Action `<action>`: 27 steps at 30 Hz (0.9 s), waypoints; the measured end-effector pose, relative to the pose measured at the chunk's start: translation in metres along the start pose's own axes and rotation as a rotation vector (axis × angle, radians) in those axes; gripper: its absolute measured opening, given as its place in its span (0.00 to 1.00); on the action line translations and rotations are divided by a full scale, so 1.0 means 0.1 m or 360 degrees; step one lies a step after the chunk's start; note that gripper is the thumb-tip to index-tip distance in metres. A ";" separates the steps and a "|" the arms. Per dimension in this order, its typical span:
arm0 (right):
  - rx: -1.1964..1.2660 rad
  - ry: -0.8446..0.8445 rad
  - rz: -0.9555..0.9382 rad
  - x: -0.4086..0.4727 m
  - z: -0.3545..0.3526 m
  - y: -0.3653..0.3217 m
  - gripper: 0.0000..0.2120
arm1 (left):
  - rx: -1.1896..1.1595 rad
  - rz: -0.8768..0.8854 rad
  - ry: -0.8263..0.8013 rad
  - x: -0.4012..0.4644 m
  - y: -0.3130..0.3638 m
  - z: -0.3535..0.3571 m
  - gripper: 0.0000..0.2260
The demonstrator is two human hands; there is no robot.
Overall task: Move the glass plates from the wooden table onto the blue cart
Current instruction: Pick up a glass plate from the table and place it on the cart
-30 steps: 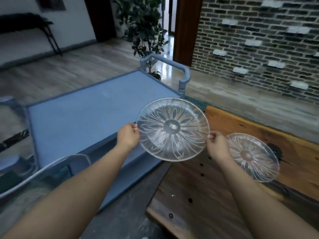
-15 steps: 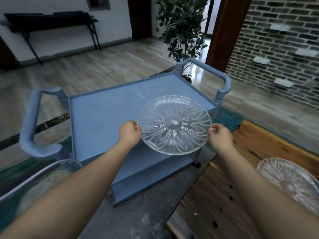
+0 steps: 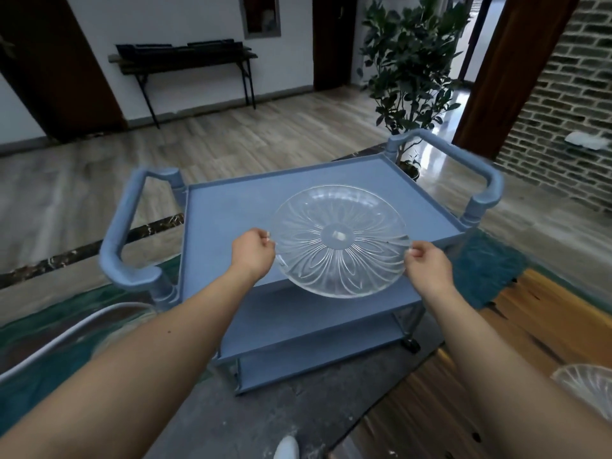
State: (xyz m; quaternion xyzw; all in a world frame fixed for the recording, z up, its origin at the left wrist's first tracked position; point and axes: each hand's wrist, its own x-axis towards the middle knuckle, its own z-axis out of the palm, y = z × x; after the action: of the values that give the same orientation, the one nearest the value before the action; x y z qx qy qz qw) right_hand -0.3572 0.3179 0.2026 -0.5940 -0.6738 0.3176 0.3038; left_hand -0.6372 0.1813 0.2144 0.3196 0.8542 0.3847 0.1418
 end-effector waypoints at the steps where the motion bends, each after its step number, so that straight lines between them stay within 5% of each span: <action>1: 0.0013 -0.0004 0.0004 0.05 0.06 -0.03 0.12 | -0.0017 -0.0017 0.0004 0.07 -0.03 0.00 0.13; 27: -0.0041 -0.0057 0.0273 1.67 1.79 -0.36 0.15 | -0.0061 -0.0138 -0.0138 2.28 -0.75 0.63 0.12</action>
State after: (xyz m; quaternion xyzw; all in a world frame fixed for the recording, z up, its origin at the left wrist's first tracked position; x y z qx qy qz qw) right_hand -0.5382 0.4682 0.1269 -0.6476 -0.6297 0.3445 0.2557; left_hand -0.8117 0.3291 0.1168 0.2959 0.8528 0.3803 0.2015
